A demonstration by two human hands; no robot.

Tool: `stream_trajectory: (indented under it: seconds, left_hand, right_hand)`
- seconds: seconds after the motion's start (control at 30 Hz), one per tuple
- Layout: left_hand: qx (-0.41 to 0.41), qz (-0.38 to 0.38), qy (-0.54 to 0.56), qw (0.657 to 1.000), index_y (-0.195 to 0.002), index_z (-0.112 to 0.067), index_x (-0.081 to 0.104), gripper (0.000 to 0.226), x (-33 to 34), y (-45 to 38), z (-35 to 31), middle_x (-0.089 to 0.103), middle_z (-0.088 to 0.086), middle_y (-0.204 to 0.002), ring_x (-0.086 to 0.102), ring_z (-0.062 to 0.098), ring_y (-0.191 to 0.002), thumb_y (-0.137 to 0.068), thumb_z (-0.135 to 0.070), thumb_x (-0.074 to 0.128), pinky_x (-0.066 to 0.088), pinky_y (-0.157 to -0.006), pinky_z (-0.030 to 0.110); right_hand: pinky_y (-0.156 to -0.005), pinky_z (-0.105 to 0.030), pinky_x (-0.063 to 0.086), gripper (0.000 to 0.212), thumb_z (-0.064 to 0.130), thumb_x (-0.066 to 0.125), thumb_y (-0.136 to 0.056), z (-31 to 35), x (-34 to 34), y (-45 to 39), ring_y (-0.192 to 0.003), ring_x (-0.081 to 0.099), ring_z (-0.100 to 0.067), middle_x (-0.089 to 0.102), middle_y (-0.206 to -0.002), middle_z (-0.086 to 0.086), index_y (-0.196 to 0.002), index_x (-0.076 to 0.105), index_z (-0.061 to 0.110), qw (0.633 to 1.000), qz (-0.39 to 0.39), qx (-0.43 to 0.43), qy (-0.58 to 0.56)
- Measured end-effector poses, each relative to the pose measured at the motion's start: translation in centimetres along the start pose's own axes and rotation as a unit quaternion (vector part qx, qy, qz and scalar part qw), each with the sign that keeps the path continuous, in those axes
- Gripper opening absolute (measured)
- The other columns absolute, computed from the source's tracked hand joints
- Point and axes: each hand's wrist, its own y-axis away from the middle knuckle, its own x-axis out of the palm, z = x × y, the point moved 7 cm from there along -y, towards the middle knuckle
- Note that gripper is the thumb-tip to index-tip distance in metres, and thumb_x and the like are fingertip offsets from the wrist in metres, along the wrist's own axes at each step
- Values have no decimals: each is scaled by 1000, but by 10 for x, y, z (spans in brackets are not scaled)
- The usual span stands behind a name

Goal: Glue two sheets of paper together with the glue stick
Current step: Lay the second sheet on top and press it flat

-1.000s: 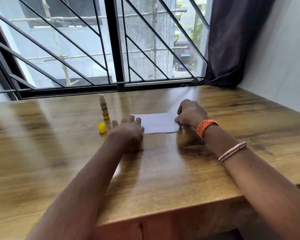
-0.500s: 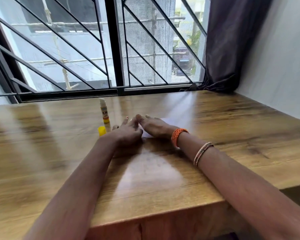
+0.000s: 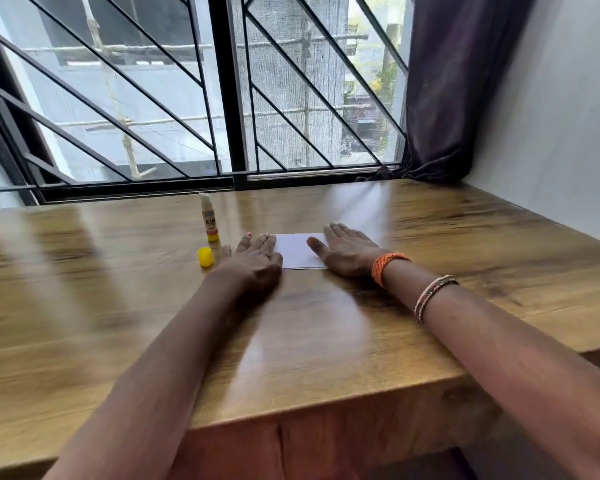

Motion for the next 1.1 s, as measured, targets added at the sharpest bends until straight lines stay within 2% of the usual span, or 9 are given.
stream_trajectory:
  seconds: [0.33,0.5,0.6,0.73,0.87,0.97,1.1]
  left_hand:
    - [-5,-18,-2,1000,-150,-27,2,55,1,-2,0,-5,-11,-159,-3,15,-147,-97,-42,10,-4,-117,47]
    - [-4,-19,-5,1000,-149,-27,3,55,1,-3,1,-5,-11,-159,-3,16,-147,-96,-42,10,-3,-116,49]
    - [-3,-23,0,1000,-149,-27,3,55,1,-4,0,-4,-11,-159,-3,16,-147,-97,-41,10,-3,-116,49]
    - [-4,-21,0,1000,-149,-26,3,55,-1,-3,0,-4,-10,-159,-3,17,-147,-97,-40,12,-3,-116,49]
    - [4,-16,-5,1000,-149,-25,2,54,-1,-2,-1,-5,-9,-160,-4,18,-147,-99,-38,15,-1,-116,51]
    - [3,-21,-2,1000,-150,-26,2,54,-1,-5,0,-4,-10,-160,-3,17,-147,-99,-40,15,-2,-116,51]
    - [2,-24,15,1000,-149,-27,4,54,0,-8,2,-2,-10,-160,-3,17,-147,-98,-41,13,-4,-116,50]
  right_hand:
    - [-119,-38,-3,79,65,6,-93,-3,5,44,-149,-5,-12,-4,-162,0,-153,0,14,999,0,-31,17]
    - [-118,-48,-6,79,67,4,-91,-4,5,70,-149,-5,-13,-5,-162,2,-153,-1,17,999,16,-26,30]
    - [-115,-53,-11,81,66,3,-91,-1,4,79,-149,-5,-16,0,-163,0,-153,3,14,998,0,-14,68]
    - [-111,-54,-20,79,64,2,-92,39,6,79,-149,-5,-16,7,-162,-1,-152,9,13,994,-21,-62,89]
    - [-111,-53,-22,72,60,5,-95,80,14,73,-149,-4,-16,10,-162,0,-153,7,17,990,-29,-115,72]
    - [-110,-53,-23,74,62,3,-93,69,12,76,-149,-5,-15,9,-162,3,-153,7,19,989,-31,-107,100]
    - [-110,-52,-23,79,66,0,-90,31,7,86,-149,-7,-14,5,-162,5,-153,6,19,993,-12,-53,101]
